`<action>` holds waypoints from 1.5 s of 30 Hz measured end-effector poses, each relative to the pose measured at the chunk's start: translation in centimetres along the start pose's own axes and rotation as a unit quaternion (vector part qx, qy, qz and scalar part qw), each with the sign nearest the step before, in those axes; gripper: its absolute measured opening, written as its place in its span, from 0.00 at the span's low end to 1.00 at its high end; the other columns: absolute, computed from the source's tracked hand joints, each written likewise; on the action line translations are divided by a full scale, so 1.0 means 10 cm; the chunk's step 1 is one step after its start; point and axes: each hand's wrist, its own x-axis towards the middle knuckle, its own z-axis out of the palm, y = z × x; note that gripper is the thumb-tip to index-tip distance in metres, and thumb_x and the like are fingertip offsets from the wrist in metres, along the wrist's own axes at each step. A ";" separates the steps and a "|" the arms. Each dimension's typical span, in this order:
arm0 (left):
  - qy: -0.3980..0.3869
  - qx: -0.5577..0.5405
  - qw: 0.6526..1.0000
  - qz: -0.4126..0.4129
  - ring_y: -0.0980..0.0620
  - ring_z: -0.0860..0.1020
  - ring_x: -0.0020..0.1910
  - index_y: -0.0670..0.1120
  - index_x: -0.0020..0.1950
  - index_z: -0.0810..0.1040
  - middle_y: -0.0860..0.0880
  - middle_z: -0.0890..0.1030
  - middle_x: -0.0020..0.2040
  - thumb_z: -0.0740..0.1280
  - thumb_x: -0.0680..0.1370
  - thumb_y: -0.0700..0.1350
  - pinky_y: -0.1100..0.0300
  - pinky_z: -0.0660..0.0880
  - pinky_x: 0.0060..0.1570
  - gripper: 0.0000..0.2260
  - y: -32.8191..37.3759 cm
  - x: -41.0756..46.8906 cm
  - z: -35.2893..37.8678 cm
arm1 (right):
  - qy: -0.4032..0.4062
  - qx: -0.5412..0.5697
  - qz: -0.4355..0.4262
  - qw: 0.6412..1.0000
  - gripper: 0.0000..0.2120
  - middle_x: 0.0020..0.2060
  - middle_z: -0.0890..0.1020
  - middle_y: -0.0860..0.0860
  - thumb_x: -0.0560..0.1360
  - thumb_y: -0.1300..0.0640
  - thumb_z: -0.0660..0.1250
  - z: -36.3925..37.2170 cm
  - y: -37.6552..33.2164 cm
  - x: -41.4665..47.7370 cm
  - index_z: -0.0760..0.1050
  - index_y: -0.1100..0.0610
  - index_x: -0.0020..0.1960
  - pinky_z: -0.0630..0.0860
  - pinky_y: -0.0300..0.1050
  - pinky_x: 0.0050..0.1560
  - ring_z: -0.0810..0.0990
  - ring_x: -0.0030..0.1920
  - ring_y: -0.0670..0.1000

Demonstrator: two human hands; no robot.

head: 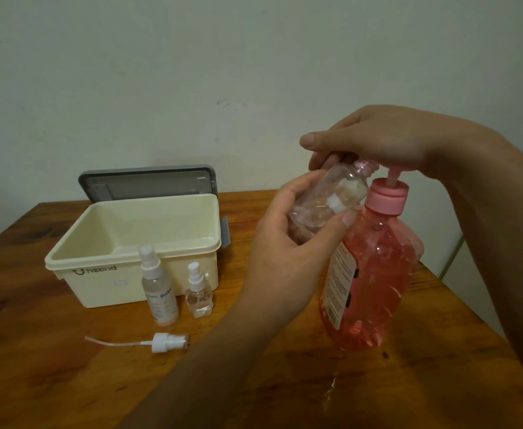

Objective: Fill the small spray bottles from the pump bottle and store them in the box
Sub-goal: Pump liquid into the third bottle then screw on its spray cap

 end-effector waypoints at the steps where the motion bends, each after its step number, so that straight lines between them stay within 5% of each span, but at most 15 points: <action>1: 0.000 0.001 1.000 0.003 0.66 0.81 0.49 0.52 0.63 0.73 0.60 0.82 0.50 0.70 0.75 0.37 0.74 0.75 0.41 0.19 0.01 0.01 0.00 | -0.001 0.000 0.000 1.000 0.22 0.43 0.87 0.49 0.76 0.37 0.62 -0.01 -0.01 0.00 0.85 0.52 0.46 0.75 0.43 0.40 0.84 0.49 0.55; 4: 0.005 0.008 1.000 0.006 0.64 0.81 0.50 0.52 0.63 0.73 0.58 0.81 0.53 0.70 0.75 0.38 0.73 0.76 0.43 0.20 -0.02 0.02 -0.01 | -0.010 0.006 0.013 1.000 0.21 0.42 0.87 0.51 0.75 0.37 0.64 0.01 0.01 0.00 0.85 0.53 0.45 0.73 0.41 0.35 0.85 0.45 0.54; 11: 0.004 0.003 1.000 -0.005 0.64 0.81 0.50 0.53 0.62 0.74 0.59 0.82 0.51 0.71 0.75 0.38 0.72 0.76 0.42 0.19 -0.06 -0.01 -0.01 | -0.021 0.041 0.012 0.999 0.20 0.42 0.87 0.53 0.75 0.39 0.65 0.09 0.07 -0.01 0.85 0.55 0.44 0.79 0.53 0.54 0.85 0.48 0.59; 13: 0.003 0.002 1.000 -0.002 0.64 0.81 0.50 0.53 0.63 0.74 0.59 0.82 0.51 0.71 0.75 0.38 0.72 0.76 0.42 0.19 -0.03 0.00 0.00 | -0.017 0.041 0.015 0.999 0.21 0.41 0.87 0.51 0.75 0.38 0.65 0.05 0.04 0.00 0.85 0.55 0.44 0.82 0.47 0.43 0.85 0.46 0.57; 16: 0.001 -0.002 1.000 0.005 0.64 0.81 0.49 0.52 0.63 0.74 0.58 0.82 0.52 0.71 0.74 0.38 0.72 0.76 0.41 0.19 0.00 0.02 0.00 | -0.005 0.009 0.017 1.000 0.21 0.39 0.87 0.49 0.75 0.37 0.63 -0.02 0.00 -0.01 0.85 0.52 0.44 0.72 0.35 0.25 0.83 0.39 0.51; 25: -0.008 0.007 1.000 -0.002 0.66 0.81 0.48 0.57 0.59 0.73 0.66 0.82 0.47 0.70 0.75 0.39 0.72 0.76 0.40 0.18 -0.05 -0.02 0.01 | -0.013 0.033 0.013 0.999 0.21 0.41 0.87 0.50 0.75 0.38 0.65 0.09 0.09 0.00 0.86 0.54 0.43 0.78 0.52 0.55 0.85 0.47 0.56; 31: -0.002 0.002 1.000 0.009 0.65 0.81 0.49 0.53 0.61 0.74 0.59 0.82 0.51 0.71 0.74 0.39 0.73 0.76 0.41 0.19 0.02 0.03 0.01 | -0.006 0.017 0.012 1.000 0.21 0.42 0.87 0.49 0.76 0.38 0.63 -0.02 -0.01 0.00 0.85 0.53 0.45 0.72 0.37 0.32 0.83 0.40 0.49; 35: 0.001 -0.001 1.000 0.008 0.64 0.81 0.49 0.53 0.61 0.74 0.59 0.82 0.50 0.71 0.74 0.38 0.73 0.76 0.41 0.19 -0.01 0.02 0.00 | -0.016 0.012 0.012 1.000 0.21 0.44 0.87 0.51 0.76 0.38 0.63 0.00 0.01 0.00 0.85 0.53 0.45 0.74 0.38 0.33 0.84 0.45 0.54; 41: -0.003 0.001 1.000 0.001 0.65 0.81 0.50 0.55 0.61 0.74 0.62 0.82 0.49 0.71 0.75 0.38 0.72 0.76 0.42 0.19 -0.07 -0.01 0.01 | -0.014 0.026 0.013 0.999 0.21 0.41 0.87 0.51 0.76 0.38 0.64 0.08 0.09 -0.01 0.86 0.54 0.44 0.77 0.50 0.55 0.85 0.47 0.56; 43: -0.005 0.003 1.000 0.004 0.66 0.81 0.50 0.56 0.61 0.73 0.64 0.82 0.48 0.71 0.75 0.38 0.72 0.76 0.42 0.19 -0.06 0.00 0.01 | -0.010 0.020 0.013 1.000 0.21 0.42 0.87 0.51 0.76 0.38 0.64 0.06 0.07 0.00 0.86 0.53 0.44 0.78 0.50 0.52 0.85 0.47 0.55; 45: -0.006 0.003 1.000 0.008 0.65 0.81 0.49 0.56 0.60 0.73 0.64 0.82 0.48 0.71 0.75 0.38 0.72 0.76 0.42 0.19 -0.03 0.02 0.02 | -0.005 0.010 0.014 1.000 0.21 0.43 0.87 0.51 0.76 0.38 0.63 0.02 0.03 0.00 0.85 0.53 0.44 0.76 0.44 0.39 0.84 0.46 0.54</action>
